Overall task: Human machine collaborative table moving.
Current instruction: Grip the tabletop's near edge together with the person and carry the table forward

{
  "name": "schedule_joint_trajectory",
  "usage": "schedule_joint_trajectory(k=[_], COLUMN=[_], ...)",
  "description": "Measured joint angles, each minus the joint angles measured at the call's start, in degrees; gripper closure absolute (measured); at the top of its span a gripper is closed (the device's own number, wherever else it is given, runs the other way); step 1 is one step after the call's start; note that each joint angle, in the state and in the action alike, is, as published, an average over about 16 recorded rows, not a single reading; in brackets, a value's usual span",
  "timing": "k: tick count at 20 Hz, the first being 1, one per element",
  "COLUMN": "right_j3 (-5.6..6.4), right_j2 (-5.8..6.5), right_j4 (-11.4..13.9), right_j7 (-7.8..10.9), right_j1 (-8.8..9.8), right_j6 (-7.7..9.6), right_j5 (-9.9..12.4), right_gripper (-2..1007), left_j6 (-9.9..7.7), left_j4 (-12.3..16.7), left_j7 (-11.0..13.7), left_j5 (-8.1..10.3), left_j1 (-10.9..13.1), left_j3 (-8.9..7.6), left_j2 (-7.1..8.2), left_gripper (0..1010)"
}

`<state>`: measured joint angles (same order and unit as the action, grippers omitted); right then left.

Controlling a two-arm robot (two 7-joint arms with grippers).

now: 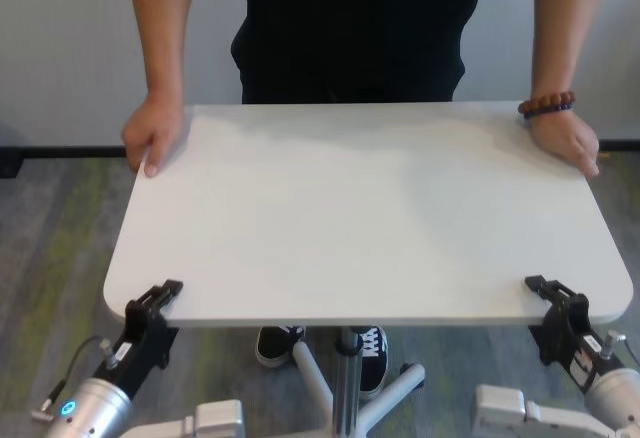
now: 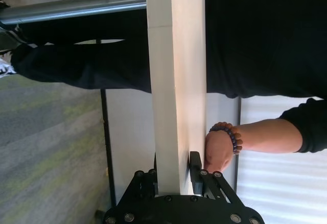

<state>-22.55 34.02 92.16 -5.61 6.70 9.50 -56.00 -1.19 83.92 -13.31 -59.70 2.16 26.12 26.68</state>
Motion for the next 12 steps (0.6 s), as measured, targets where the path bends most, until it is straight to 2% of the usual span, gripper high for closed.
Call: schedule_joint_trajectory(k=[6,12], right_j3=[0.41,0.68], right_j2=[-0.6,-1.37], right_j4=[-1.61,-4.71], right_j7=[1.35,2.13], right_j1=[-3.0,-6.54], right_j6=[-1.97,-4.1], right_j5=[-0.56,-1.0], right_gripper=[724,724], left_j6=[-1.12,-1.64], left_j4=[-0.43,-2.86], left_j7=[0.82,1.34], left_j5=[-1.22,-1.48], left_j1=[-2.17,-5.14], left_j3=[1.06,1.89], left_j2=[-0.52,-1.7], left_gripper=[709,708])
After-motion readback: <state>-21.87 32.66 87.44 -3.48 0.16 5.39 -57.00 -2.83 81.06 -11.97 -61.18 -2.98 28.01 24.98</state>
